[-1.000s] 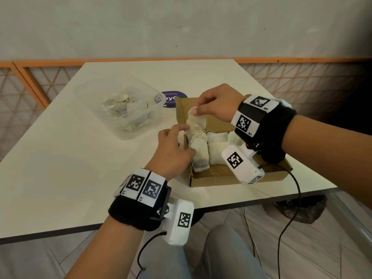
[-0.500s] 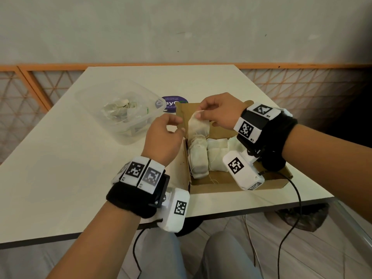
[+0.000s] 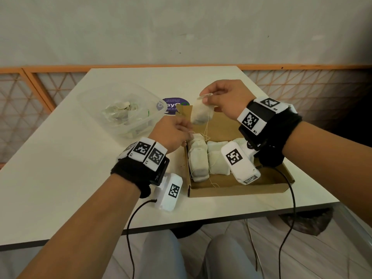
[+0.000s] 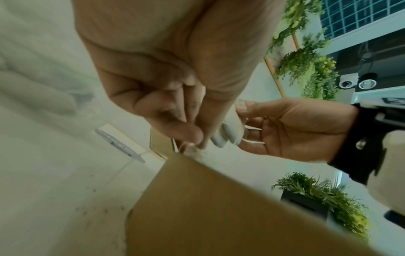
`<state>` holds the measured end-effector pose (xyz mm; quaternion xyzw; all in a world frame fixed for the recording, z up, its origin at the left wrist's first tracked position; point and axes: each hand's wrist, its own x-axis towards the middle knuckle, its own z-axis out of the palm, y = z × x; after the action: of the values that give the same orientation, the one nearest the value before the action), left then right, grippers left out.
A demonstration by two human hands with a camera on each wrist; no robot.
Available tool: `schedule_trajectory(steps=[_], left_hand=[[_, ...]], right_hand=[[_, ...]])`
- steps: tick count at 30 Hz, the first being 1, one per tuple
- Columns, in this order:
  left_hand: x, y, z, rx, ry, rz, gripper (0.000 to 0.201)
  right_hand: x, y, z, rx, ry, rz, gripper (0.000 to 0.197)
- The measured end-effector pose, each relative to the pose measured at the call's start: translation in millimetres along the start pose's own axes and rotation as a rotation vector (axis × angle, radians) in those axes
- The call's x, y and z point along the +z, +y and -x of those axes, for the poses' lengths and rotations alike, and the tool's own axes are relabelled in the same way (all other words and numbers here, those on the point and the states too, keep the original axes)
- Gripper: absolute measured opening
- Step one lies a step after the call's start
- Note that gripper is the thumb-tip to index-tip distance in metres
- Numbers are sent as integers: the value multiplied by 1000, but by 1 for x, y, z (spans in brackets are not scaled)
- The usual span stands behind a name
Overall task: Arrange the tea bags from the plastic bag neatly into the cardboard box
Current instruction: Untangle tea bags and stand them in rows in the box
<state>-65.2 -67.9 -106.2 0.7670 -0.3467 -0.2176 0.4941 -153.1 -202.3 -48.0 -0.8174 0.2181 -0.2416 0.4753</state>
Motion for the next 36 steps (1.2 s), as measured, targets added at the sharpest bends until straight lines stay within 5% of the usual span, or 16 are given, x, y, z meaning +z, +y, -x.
schedule_trajectory(steps=[4, 8, 14, 18, 31, 36], left_hand=[[-7, 10, -1, 75, 52, 14, 48], [-11, 20, 1, 123, -13, 14, 19], [-22, 13, -1, -56, 47, 175, 19], [-26, 19, 7, -48, -1, 210, 13], [-17, 14, 40, -40, -141, 174, 22], [-12, 8, 48, -62, -179, 140, 20]], right_hand=[[1, -2, 5, 25, -86, -56, 23], [2, -2, 8, 47, -97, -52, 19], [-8, -11, 13, -64, -23, 13, 12], [-18, -22, 21, -90, -98, 1, 12], [-14, -20, 76, 47, -321, -90, 11], [8, 16, 77, 150, -385, 107, 7]])
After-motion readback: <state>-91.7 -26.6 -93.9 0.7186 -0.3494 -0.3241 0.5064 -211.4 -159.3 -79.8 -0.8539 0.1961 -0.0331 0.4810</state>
